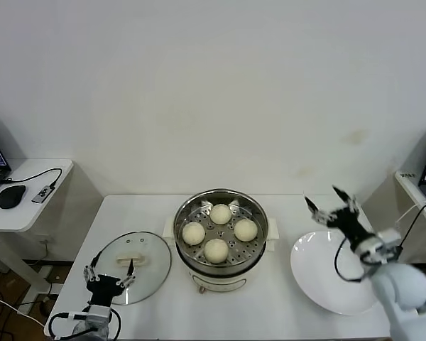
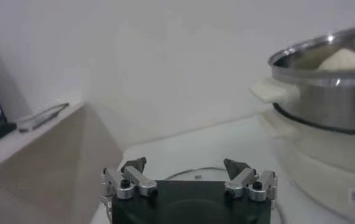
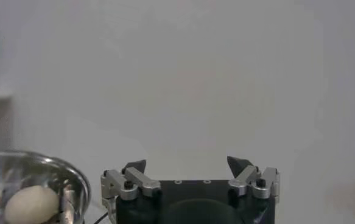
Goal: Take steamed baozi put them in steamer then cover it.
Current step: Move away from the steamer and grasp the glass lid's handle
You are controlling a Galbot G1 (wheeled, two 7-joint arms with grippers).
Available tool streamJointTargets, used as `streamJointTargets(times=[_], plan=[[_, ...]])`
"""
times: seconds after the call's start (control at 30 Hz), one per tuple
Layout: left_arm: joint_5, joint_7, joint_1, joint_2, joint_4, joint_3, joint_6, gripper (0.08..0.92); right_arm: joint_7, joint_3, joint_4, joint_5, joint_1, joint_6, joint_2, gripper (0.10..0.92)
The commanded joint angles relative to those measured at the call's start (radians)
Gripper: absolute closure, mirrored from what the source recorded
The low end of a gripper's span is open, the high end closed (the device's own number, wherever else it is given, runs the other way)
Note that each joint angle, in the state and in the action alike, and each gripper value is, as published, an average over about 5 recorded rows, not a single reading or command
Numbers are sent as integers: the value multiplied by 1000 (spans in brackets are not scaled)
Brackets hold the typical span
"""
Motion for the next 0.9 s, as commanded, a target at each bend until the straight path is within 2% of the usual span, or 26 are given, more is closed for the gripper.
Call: streamJointTargets(times=[0.03,0.17,0.33,0.4,0.53,0.7,0.9], plan=[[750,-103,-63,79,130,20,-129,177,106,158,23,15,-281,118,179,203],[951,-239,-76,159,223,55,-139,177,107,158,9,14,-270,117,149,203],[1056,-244,-45,260,256,78,-161,177,106,154,9,3,-240,112,150,203],[1055,-257,-49,266,288,77,-164,177,104,155,9,1,-231,112,145,203],[1038,-338,-81,240,373,71,-152,177,103,166,10,-5,-225,112,140,203],[987,-303,-91,218,380,95,-76,177,102,185,11,-22,-233,118,143,203],[937,-219,-115,200,371,120,-15,177,103,193,12,-30,-245,124,147,203]])
